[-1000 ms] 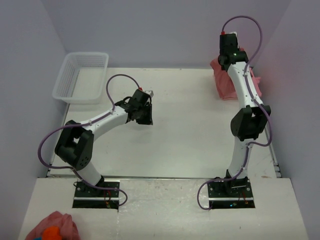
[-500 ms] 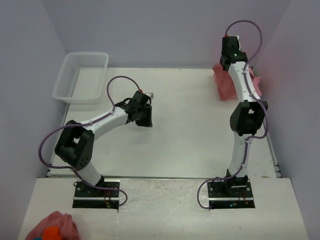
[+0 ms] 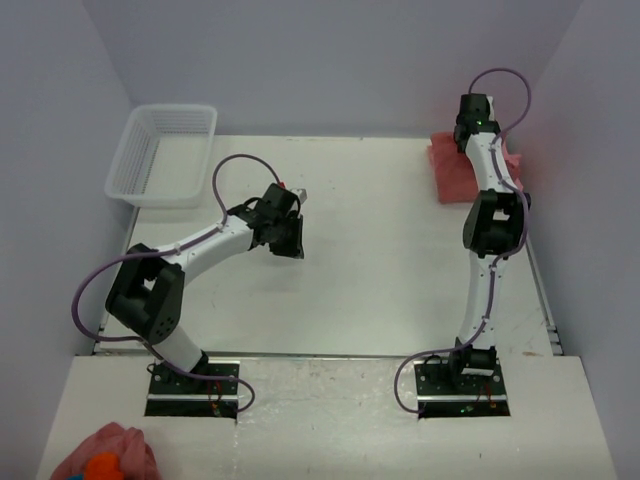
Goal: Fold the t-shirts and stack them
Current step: Put the neatly folded tshirt into the corner of the board with the right arm
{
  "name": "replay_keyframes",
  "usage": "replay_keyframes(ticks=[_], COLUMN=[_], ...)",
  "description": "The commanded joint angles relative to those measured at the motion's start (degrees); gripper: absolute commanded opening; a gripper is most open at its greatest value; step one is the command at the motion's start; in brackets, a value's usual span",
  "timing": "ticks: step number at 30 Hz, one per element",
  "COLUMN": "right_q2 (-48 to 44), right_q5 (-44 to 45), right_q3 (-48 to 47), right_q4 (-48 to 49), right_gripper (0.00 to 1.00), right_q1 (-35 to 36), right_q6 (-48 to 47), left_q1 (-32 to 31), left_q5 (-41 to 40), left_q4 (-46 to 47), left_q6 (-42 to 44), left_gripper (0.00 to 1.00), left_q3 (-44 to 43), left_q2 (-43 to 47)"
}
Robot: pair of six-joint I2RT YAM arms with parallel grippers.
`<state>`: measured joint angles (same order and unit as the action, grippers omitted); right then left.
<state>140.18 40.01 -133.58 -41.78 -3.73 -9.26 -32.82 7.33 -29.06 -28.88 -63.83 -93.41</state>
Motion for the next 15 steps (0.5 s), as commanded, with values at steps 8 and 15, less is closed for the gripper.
replay_keyframes(ticks=[8,15], right_q2=[2.9,6.0], right_q5=[-0.1,0.1], right_q3=[-6.0,-9.2], right_q4=[10.5,9.9], right_gripper=[0.00,0.50], right_q1=[-1.6,-2.2], right_q6=[-4.1,-2.4], left_q1=[-0.3,-0.4], left_q5=[2.1,2.0], left_q4=[-0.5,-1.4], left_q6=[1.1,2.1], left_gripper=[0.16,0.16], left_q3=[1.1,1.5], left_q2=[0.4,0.3])
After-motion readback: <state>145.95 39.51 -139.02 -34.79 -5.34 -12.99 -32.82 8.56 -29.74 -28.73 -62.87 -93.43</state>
